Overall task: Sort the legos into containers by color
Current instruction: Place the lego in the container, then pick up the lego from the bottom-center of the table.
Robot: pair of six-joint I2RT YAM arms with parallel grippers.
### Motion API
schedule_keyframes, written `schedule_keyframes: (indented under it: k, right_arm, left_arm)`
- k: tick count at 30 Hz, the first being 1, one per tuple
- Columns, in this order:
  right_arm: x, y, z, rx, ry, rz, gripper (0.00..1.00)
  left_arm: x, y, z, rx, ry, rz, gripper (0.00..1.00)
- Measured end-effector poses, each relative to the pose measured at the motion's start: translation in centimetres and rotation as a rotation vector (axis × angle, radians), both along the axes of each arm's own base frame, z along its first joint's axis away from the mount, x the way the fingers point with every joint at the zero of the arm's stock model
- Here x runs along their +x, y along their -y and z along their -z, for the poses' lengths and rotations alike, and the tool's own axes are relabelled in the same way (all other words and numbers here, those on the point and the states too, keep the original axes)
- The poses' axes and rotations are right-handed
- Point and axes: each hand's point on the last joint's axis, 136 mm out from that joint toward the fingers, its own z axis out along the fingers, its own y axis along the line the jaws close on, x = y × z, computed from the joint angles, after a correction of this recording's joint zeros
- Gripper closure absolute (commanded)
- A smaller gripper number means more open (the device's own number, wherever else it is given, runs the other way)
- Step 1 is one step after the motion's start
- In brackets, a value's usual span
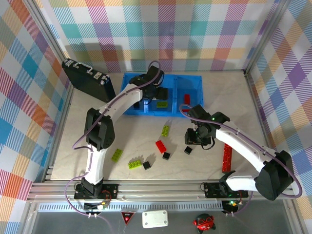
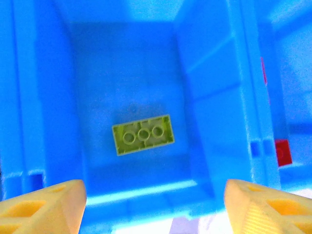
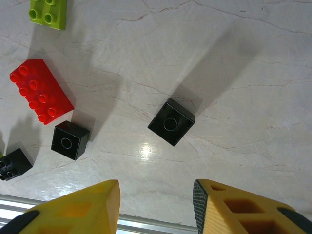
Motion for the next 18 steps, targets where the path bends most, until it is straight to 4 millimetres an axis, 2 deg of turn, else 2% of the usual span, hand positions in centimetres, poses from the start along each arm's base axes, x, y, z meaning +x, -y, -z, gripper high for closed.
schedule_keyframes:
  k: [10,18]
  right_arm:
    - [0.4,-0.3,0.7,-0.005,-0.014,-0.001,0.55]
    - [0.6,-0.6,1.7,-0.02,-0.042,-0.002,0.55]
  left_arm:
    - [-5.7,-3.7,0.9,0.027,-0.063,-0.02,0.26]
    - [-9.4,-6.1,2.1,0.04,-0.104,-0.042,0.26]
